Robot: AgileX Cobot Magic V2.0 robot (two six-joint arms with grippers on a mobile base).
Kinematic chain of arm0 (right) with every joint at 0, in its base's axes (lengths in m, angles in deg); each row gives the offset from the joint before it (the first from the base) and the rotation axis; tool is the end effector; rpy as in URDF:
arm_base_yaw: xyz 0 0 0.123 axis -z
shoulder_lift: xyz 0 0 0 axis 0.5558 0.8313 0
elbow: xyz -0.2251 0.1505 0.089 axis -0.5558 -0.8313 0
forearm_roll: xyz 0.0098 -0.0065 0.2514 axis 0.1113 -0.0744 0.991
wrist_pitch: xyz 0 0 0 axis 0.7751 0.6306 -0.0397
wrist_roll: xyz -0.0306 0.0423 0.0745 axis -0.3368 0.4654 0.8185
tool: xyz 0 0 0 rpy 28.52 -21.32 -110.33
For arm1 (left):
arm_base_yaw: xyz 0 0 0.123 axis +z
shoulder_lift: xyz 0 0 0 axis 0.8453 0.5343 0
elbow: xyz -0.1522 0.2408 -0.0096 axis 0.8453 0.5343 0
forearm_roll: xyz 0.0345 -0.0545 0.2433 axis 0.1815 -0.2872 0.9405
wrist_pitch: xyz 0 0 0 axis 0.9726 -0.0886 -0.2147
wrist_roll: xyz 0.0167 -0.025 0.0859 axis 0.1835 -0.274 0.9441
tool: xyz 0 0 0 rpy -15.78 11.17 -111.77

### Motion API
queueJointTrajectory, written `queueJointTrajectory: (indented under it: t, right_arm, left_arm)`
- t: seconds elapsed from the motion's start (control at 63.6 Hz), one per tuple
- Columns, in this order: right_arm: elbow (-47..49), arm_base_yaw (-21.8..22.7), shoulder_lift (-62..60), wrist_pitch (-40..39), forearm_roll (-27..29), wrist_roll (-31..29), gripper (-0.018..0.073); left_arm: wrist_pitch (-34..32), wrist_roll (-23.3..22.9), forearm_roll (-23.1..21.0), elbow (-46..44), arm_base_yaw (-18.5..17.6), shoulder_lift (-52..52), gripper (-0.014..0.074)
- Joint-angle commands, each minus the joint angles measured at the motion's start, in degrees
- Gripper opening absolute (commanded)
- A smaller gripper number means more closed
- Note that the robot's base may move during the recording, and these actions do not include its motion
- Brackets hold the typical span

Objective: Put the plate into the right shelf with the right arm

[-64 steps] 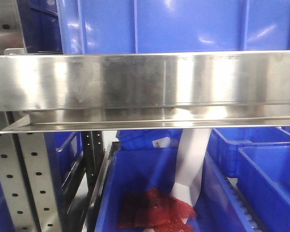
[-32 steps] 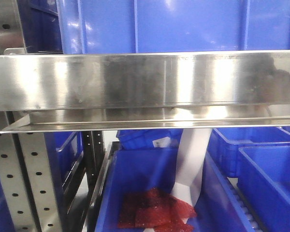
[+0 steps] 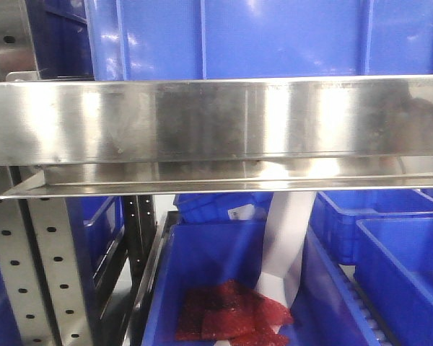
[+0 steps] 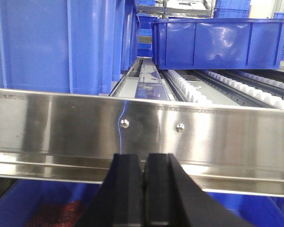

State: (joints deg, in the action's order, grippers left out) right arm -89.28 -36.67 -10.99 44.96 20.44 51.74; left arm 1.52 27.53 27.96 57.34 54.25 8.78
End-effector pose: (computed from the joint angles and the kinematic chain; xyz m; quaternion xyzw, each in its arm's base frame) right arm 0.0566 0.0031 0.2004 -0.0172 0.6981 0.0204 0.7155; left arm 0.0563 -0.0036 0.2017 0.0389 0.6853 -0.0045 0.7272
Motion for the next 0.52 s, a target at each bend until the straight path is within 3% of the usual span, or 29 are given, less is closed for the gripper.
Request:
queueJointTrajectory:
  t: [0.0,0.503]
  right_arm:
    - [0.31,0.25,-0.77,-5.54,-0.01,-0.35,0.0055]
    - [0.31,0.25,-0.77,-5.54,-0.01,-0.35,0.0055]
  left_arm:
    - [-5.10,-0.14,-0.12,0.54,0.09,-0.62,-0.0047]
    - [-5.10,-0.14,-0.12,0.54,0.09,-0.62,-0.0047]
